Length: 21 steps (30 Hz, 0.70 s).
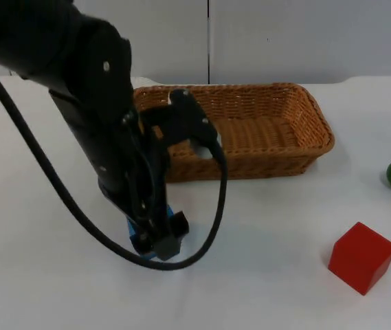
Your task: Place all geometric objects except the red cube into the basket.
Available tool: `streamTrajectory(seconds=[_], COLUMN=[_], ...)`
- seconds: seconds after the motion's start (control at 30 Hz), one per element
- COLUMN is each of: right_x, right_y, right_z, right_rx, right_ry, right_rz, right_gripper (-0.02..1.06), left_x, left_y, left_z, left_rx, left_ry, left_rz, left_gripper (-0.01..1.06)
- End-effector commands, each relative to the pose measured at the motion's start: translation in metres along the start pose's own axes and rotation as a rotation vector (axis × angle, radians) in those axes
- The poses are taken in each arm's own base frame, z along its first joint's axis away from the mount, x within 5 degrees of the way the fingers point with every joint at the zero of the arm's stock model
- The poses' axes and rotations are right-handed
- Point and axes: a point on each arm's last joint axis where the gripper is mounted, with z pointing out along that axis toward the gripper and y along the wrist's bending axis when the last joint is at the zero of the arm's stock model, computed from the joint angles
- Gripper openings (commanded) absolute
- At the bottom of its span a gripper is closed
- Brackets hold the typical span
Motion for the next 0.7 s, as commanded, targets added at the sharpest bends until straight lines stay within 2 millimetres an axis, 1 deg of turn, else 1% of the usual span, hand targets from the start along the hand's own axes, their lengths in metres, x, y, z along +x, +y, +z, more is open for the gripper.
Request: streamTrajectory(seconds=[0.0,0.1,0.2,0.27,0.3,0.33,0.4,0.47,0.5,0.53,0.57,0.6,0.63,0.67], right_x=[-0.001,-0.001,-0.001,-0.001,-0.001,-0.001,-0.001,-0.001,-0.001,-0.001,-0.001,-0.001,-0.001,-0.001], right_y=[0.000,0.000,0.000,0.000,0.000,0.000,-0.001,-0.001,-0.001,-0.001,-0.001,-0.001,-0.001,-0.001], right_z=[0.000,0.000,0.000,0.000,0.000,0.000,0.000,0.000,0.000,0.000,0.000,0.000,0.000,0.000], right_rx=[0.001,0.001,0.001,0.001,0.001,0.001,0.003,0.004,0.004,0.004,0.004,0.004,0.004,0.004], right_ry=[-0.016,-0.016,-0.014,-0.014,-0.014,-0.014,-0.010,-0.008,-0.008,-0.008,-0.008,-0.008,-0.008,-0.008], right_rz=[-0.012,-0.012,-0.012,-0.012,-0.012,-0.012,-0.013,-0.015,-0.015,-0.015,-0.015,-0.015,-0.015,-0.015], right_gripper=[1.05,1.05,1.05,1.05,1.05,1.05,1.05,1.05,1.05,1.05,1.05,1.05,1.05,1.05], left_x=[-0.004,-0.003,-0.003,-0.003,-0.003,-0.003,-0.004,-0.004,-0.004,-0.004,-0.004,-0.003,-0.003,-0.002], left_y=[-0.001,-0.001,-0.001,-0.001,-0.001,-0.001,-0.001,-0.001,-0.001,-0.001,-0.001,-0.002,-0.002,-0.002], left_z=[0.006,0.018,0.022,0.023,0.023,0.023,0.023,0.023,0.023,0.023,0.023,0.021,0.018,0.012], left_rx=[-0.007,0.008,0.009,0.007,0.005,0.005,0.003,0.003,0.005,0.005,0.007,0.010,0.015,0.019], left_ry=[-0.009,0.016,0.017,0.015,0.011,0.011,0.007,0.006,0.005,0.005,0.008,0.014,0.023,0.030], left_rz=[0.011,0.010,0.012,0.012,0.012,0.012,0.012,0.011,0.006,0.006,0.000,0.000,-0.002,-0.009], left_gripper=[1.05,1.05,1.04,1.00,0.95,0.95,0.80,0.60,0.46,0.46,0.22,0.07,0.00,0.00])
